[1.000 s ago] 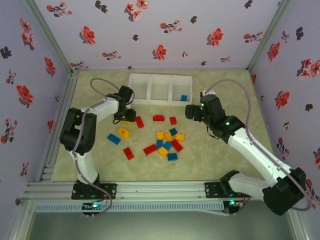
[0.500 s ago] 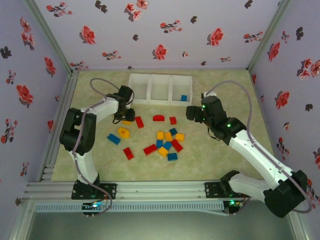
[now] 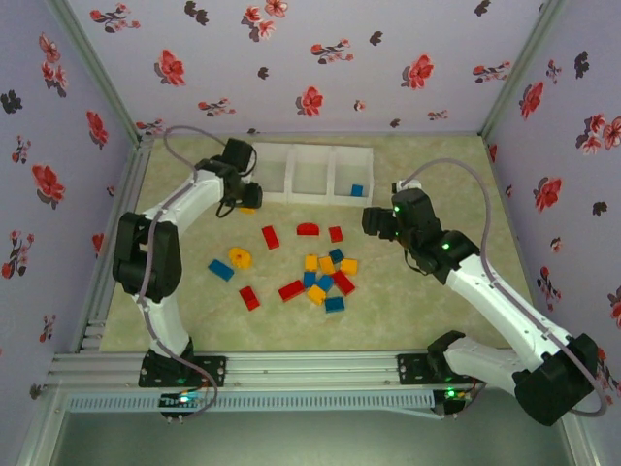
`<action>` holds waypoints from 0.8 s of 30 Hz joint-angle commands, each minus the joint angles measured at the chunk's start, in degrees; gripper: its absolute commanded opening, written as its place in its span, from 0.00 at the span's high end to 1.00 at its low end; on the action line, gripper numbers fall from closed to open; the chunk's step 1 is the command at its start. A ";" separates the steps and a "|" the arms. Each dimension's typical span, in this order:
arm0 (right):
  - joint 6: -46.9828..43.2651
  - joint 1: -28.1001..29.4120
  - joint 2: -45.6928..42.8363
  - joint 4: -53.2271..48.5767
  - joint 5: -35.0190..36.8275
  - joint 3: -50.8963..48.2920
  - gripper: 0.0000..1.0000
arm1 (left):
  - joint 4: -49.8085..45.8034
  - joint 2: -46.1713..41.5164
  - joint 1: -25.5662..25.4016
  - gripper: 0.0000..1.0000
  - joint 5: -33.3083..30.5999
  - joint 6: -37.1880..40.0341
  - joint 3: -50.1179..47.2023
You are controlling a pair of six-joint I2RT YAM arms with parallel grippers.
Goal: Sort the legos into containers by color
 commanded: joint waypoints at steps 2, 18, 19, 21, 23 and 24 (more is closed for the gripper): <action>0.87 0.14 -0.94 1.05 -0.40 -1.18 0.15 | -1.38 2.10 0.48 0.63 0.73 -0.35 7.97; 4.15 0.22 -1.90 2.74 -4.27 -5.30 0.16 | -0.10 17.61 1.84 0.34 5.33 -0.78 30.48; 4.23 0.22 -1.81 2.82 -4.33 -5.40 0.16 | -0.32 17.53 1.88 0.30 5.46 -1.02 30.77; 4.33 0.30 -1.67 2.97 -4.43 -5.57 0.16 | 0.11 16.34 1.83 0.27 5.68 -1.23 29.73; 4.50 0.31 -1.23 3.25 -4.66 -5.74 0.16 | 1.30 14.02 1.89 0.26 5.66 -1.58 27.23; 4.58 0.31 -1.00 3.42 -4.80 -5.75 0.16 | 2.22 12.57 1.84 0.26 5.81 -1.67 25.62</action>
